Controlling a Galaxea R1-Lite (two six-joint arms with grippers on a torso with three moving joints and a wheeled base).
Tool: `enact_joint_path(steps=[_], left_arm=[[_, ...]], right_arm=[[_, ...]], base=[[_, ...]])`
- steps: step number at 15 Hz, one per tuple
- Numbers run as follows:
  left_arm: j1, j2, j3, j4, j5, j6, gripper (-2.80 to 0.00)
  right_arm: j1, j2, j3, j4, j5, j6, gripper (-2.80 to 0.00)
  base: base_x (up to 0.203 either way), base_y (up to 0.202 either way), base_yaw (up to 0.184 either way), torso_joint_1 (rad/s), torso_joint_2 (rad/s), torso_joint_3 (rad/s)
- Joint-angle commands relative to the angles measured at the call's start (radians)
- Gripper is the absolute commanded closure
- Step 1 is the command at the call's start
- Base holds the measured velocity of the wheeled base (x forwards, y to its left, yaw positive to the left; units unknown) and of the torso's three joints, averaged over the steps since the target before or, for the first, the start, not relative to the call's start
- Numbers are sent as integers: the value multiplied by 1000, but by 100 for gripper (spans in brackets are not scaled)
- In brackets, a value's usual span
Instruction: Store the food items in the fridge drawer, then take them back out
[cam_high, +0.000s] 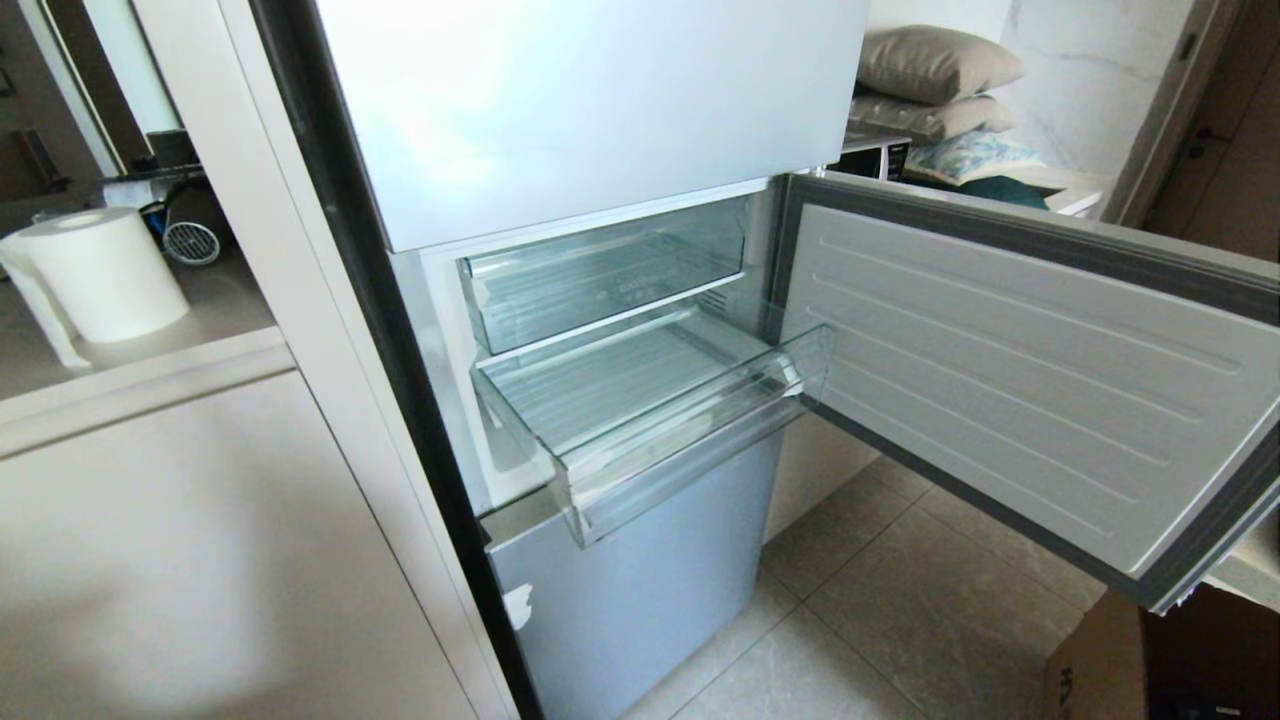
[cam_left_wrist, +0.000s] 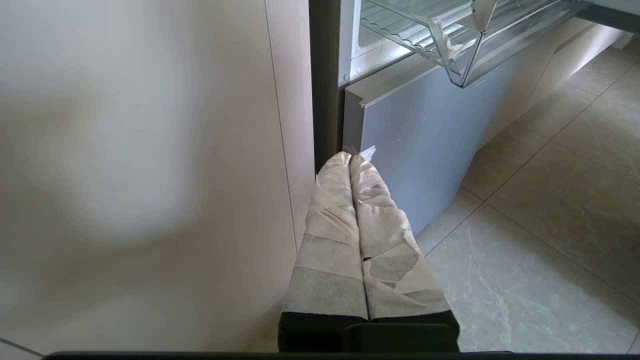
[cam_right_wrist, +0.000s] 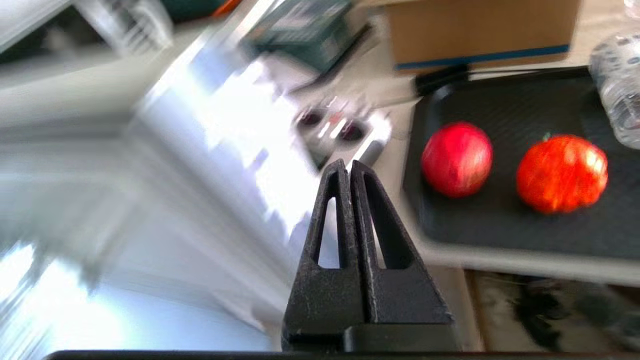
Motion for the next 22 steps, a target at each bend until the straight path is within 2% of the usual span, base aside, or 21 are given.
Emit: enact_joint_path(steps=[1,3,7,10,17,22], left_arm=[[0,0,0,1,0,0,0],[0,0,0,1,0,0,0],[0,0,0,1,0,0,0],[0,0,0,1,0,0,0],[0,0,0,1,0,0,0],[0,0,0,1,0,-1,0]], right_arm=[[52,-291,155,56,27,-99,0],[85,-370,243,100,73,-169,0],[120,-419,291,177,86,-181,0],[125,-427,297,179,88,-197,0],[133,-379,320,181,116,-217,0],[177,-315,320,180,139,-219,0]], base=[[0,0,0,0,0,0],[0,0,0,0,0,0],[0,0,0,0,0,0],[0,-5,30,-4,0,1],[0,-8,168,3,0,4],[1,-8,176,1,1,3]])
